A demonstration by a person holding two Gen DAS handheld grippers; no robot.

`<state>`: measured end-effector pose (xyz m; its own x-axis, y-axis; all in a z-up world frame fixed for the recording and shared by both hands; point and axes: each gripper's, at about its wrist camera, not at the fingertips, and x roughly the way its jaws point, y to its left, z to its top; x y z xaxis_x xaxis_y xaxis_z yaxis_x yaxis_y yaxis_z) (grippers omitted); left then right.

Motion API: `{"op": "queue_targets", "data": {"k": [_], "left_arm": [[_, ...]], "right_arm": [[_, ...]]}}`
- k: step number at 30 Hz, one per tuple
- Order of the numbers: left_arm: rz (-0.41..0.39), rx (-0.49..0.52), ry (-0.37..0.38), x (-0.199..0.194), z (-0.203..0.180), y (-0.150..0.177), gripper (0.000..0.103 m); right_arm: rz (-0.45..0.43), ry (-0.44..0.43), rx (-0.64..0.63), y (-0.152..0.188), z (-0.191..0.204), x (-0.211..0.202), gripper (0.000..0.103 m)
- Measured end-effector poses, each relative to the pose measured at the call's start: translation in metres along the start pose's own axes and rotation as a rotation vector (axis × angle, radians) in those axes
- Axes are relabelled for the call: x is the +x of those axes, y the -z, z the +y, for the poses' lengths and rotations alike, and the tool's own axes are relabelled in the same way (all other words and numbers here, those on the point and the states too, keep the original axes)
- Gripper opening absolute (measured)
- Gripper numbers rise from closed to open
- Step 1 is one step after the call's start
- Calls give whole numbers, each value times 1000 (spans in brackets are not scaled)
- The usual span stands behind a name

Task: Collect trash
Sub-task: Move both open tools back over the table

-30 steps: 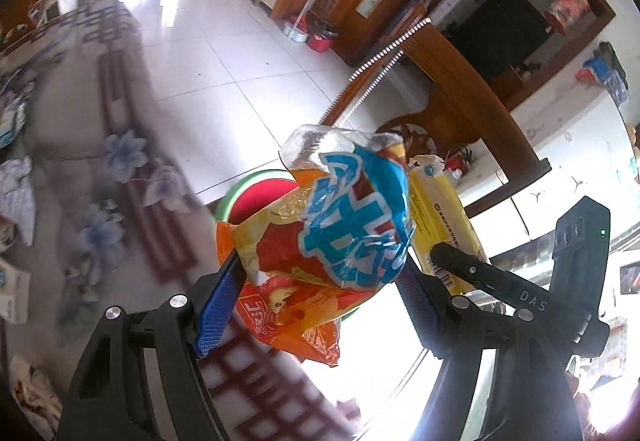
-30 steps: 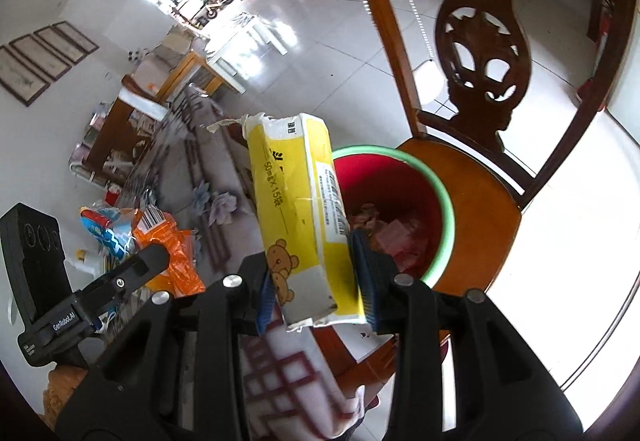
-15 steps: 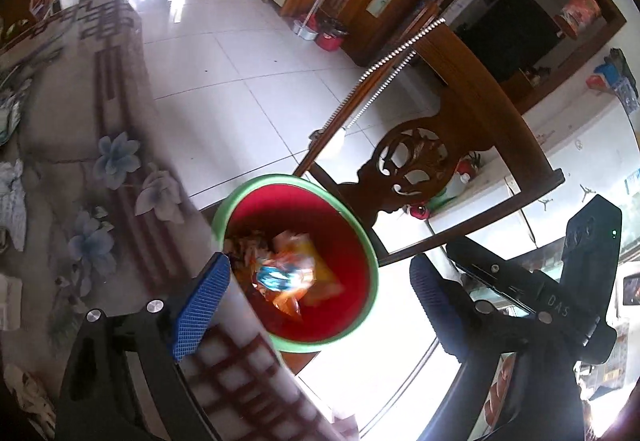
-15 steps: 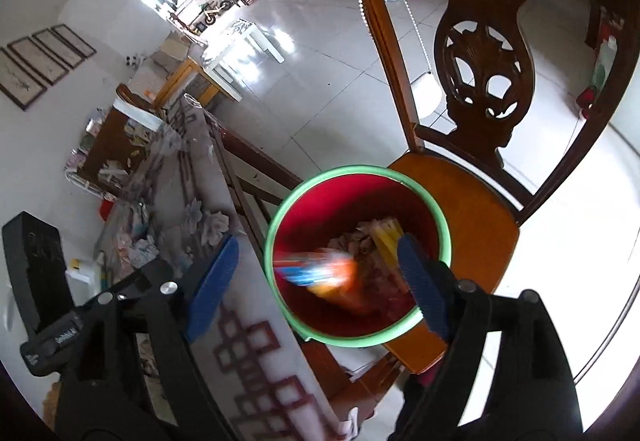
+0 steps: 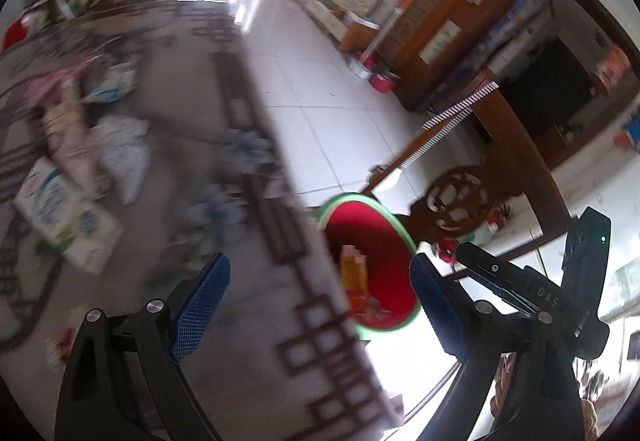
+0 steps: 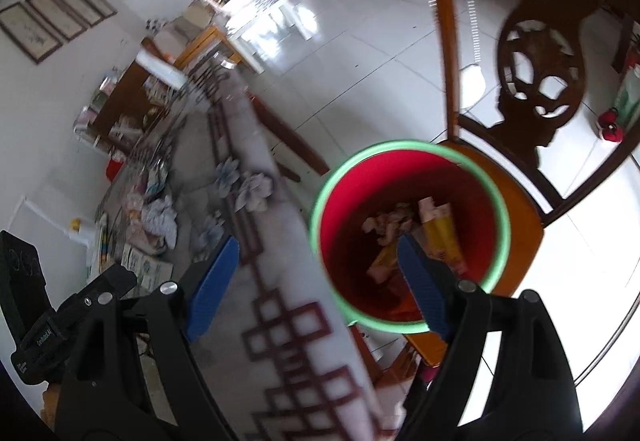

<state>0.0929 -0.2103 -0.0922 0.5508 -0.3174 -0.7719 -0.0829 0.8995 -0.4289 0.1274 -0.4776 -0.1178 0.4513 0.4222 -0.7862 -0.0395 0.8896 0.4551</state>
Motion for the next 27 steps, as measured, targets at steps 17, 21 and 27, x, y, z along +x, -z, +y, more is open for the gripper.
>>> {"op": "queue_targets", "data": {"k": [17, 21, 27], "left_arm": [[-65, -273, -148, -82, 187, 33, 87], [-66, -287, -160, -93, 219, 36, 87], [-81, -289, -182, -108, 258, 33, 87]], "right_arm": [[162, -45, -226, 57, 159, 68, 80], [183, -45, -239, 73, 182, 76, 86], [265, -47, -248, 110, 212, 98, 94]]}}
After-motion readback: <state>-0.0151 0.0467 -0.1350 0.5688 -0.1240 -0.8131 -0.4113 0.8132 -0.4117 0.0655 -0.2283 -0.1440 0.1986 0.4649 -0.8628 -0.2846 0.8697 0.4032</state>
